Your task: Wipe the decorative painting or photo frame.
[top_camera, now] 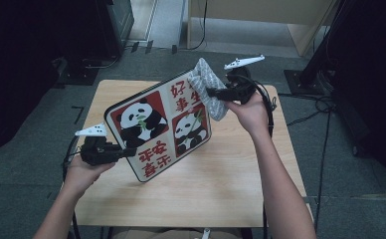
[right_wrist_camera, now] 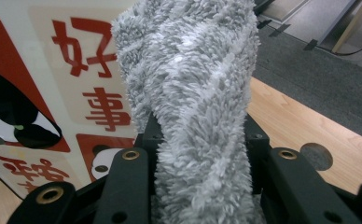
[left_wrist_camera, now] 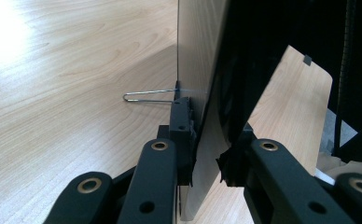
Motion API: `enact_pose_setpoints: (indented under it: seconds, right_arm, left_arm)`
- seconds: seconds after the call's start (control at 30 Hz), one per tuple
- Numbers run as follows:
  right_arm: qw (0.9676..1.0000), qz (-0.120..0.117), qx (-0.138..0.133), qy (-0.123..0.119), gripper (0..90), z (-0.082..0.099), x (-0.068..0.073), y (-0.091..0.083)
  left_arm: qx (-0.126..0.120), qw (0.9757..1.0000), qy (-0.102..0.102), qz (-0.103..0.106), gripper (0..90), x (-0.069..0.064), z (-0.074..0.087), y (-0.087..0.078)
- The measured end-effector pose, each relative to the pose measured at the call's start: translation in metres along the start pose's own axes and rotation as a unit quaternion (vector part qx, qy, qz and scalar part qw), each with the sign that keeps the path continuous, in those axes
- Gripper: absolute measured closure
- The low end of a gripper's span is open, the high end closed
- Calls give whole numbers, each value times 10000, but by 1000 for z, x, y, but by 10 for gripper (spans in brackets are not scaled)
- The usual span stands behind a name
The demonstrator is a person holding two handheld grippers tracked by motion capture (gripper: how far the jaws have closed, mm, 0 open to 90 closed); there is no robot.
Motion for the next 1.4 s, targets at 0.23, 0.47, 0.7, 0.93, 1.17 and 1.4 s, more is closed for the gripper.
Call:
enact_pose_setpoints:
  seconds: [0.23, 0.47, 0.7, 0.93, 1.17, 1.4]
  right_arm:
    - [10000, 6, 48, 29, 644, 8, 1, 4]
    - [9999, -15, 101, 33, 644, 16, -1, 7]
    - [9999, -20, 135, 17, 642, 25, -2, 9]
    - [9998, -36, 167, 58, 640, 36, -3, 11]
    - [9997, -42, 206, 97, 638, 45, -3, 12]
    - [9997, -85, 181, 119, 640, 53, -3, 14]
  left_arm:
    - [27, 10000, 27, -15, 789, -1, 0, 0]
    - [23, 10000, 26, -9, 789, 0, 0, 0]
    - [18, 10000, 35, -16, 789, 0, 0, 0]
    - [19, 10000, 38, -19, 789, 0, 0, 0]
    - [16, 10000, 47, -35, 789, 0, 0, 0]
    - [14, 10000, 50, -38, 789, 0, 0, 0]
Point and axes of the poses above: each handheld gripper's, and its own axes: y roughly forward along the jaws, z roughly out of its underside, x roughly to its left, the point moved 4 cm from there along y, roughly forward along the jaws, and after that the axes turned 13 degrees about -x, right-handed, at the moved point
